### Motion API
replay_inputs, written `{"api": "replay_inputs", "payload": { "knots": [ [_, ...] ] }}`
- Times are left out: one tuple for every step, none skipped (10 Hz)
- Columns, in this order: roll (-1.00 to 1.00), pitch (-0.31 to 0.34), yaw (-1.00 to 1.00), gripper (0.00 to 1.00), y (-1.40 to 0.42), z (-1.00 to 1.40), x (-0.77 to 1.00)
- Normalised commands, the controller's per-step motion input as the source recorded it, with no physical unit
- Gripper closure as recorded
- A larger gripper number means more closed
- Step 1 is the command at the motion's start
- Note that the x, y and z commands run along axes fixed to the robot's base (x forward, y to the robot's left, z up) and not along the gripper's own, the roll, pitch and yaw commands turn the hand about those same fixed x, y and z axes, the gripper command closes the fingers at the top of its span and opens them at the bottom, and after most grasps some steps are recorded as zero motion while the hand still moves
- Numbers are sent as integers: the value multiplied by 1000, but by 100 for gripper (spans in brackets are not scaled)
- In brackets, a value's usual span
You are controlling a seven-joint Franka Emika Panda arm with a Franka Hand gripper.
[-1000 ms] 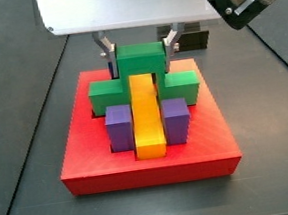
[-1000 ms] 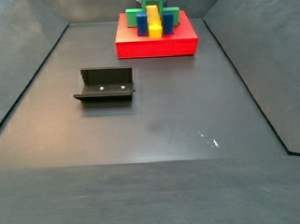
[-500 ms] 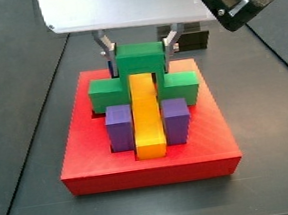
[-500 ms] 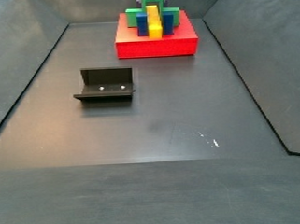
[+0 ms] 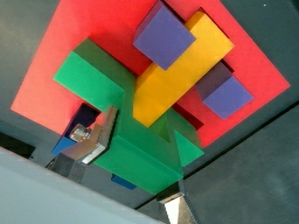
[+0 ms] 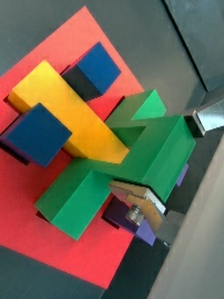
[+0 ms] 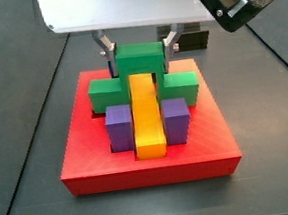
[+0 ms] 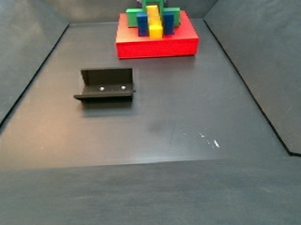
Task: Pick up the green object. Move up. Place the green object on the fixture. Regrasp the green object. Move to above the board. Insert the green object.
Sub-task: Insert the green object.
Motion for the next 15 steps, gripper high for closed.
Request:
{"api": "replay_inputs", "payload": {
  "knots": [
    [0,0,129,100,0,-197,0],
    [6,0,220,100,0,-234,0],
    [0,0,206,100,0,-154,0],
    [0,0,111,100,0,-63,0],
    [0,0,14,100,0,-34,0],
    [0,0,-6,100,14,-66,-97],
    [-1,0,-123,100,0,-186,-294],
    [0,-6,-217,100,0,-163,-349],
    [0,0,-126,100,0,-11,-166],
    [0,0,0,100,0,0,-26],
    [0,0,0,100,26,-3,17],
    [0,66,0,100,23,-66,211],
    [-31,0,0,100,43,-177,80],
    [0,0,11,100,0,-171,146],
    [0,0,14,100,0,-66,131]
  ]
}}
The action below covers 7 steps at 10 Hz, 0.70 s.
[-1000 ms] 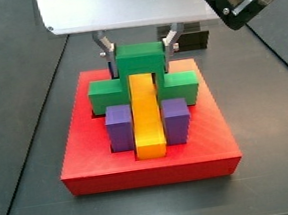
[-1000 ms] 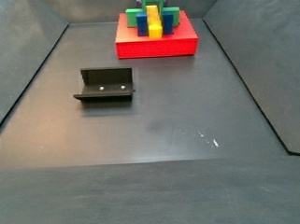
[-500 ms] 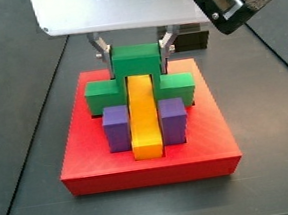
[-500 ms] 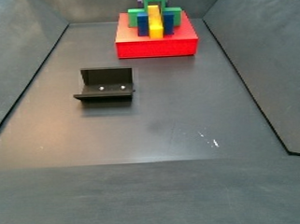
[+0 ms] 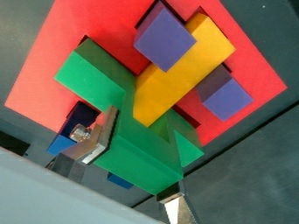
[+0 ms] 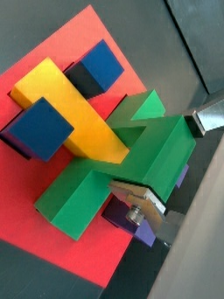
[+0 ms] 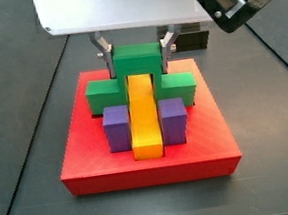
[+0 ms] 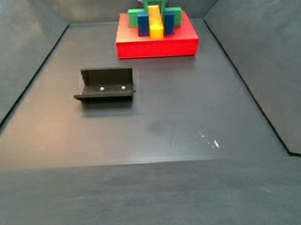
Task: Pick up the green object. Move up. Place the green object on the fixture. Regrasp the green object. Move to above the board. Insert the green object.
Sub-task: Insert the green object.
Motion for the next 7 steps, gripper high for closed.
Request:
{"api": "replay_inputs", "payload": {
  "knots": [
    [3,0,0,100,0,-54,80],
    [51,0,17,100,-11,-97,17],
    [29,0,66,100,0,-109,6],
    [0,0,120,100,0,-109,29],
    [0,-34,149,100,0,-111,0],
    [0,-30,169,100,0,-117,0],
    [1,-36,186,100,0,-120,0]
  ]
}}
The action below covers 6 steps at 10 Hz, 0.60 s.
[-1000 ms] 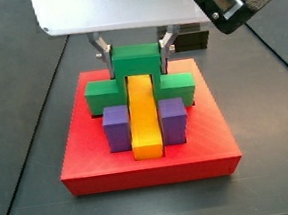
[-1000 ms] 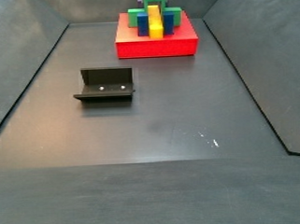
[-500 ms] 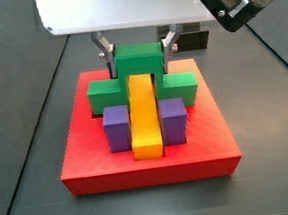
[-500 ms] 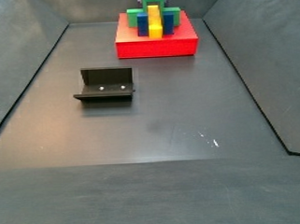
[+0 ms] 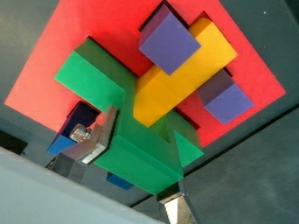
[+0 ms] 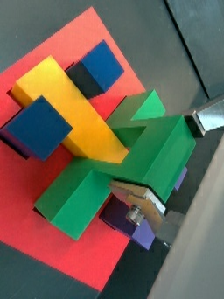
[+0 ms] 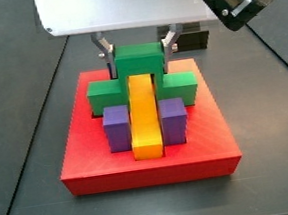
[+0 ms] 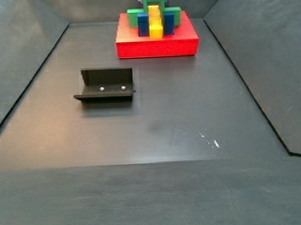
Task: Pick up the green object. Move up. Place the green object on the fixture. Regrasp the green object. Move to above the board. Insert the green object.
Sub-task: Insert the green object.
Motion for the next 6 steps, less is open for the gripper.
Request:
{"api": "replay_inputs", "payload": {
  "knots": [
    [11,-4,151,100,0,-89,0],
    [1,-9,129,100,0,-77,0],
    [4,0,54,100,0,-34,0],
    [40,0,109,100,0,-74,14],
    [17,0,57,100,0,-23,0],
    [0,0,0,100,0,-23,0]
  ]
}}
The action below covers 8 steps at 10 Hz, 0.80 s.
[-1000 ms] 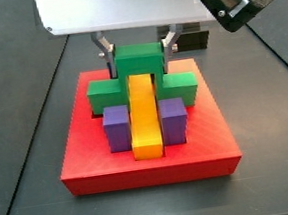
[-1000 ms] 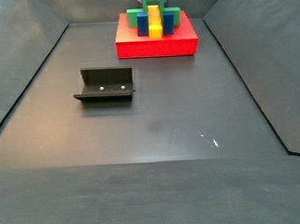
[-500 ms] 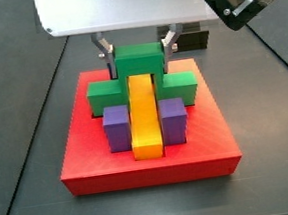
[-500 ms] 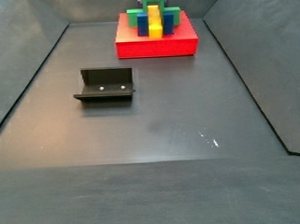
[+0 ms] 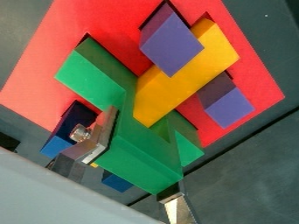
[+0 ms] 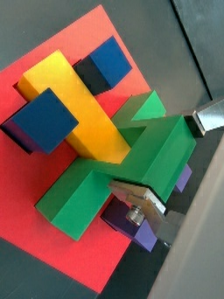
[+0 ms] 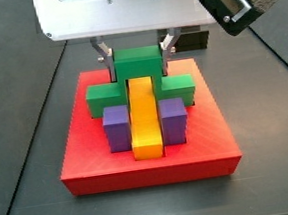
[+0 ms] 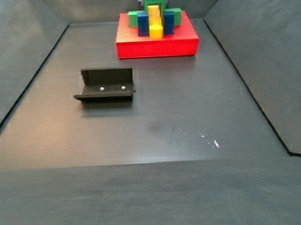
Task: Pick up the green object. Move up. Place the green object on the fixture. Regrasp the green object. Move to above the board. Insert the green object.
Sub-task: Insert the green object.
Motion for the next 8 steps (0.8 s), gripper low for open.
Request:
{"api": "replay_inputs", "payload": {
  "knots": [
    [0,-16,0,100,0,-143,0],
    [0,-34,0,100,0,-223,0],
    [0,0,0,100,0,-491,0],
    [0,-20,0,100,0,-651,-240],
    [0,0,0,100,0,-609,-51],
    [0,0,0,100,0,-620,0],
    [0,0,0,100,0,-580,0],
    [0,0,0,100,0,-440,0]
  ]
}}
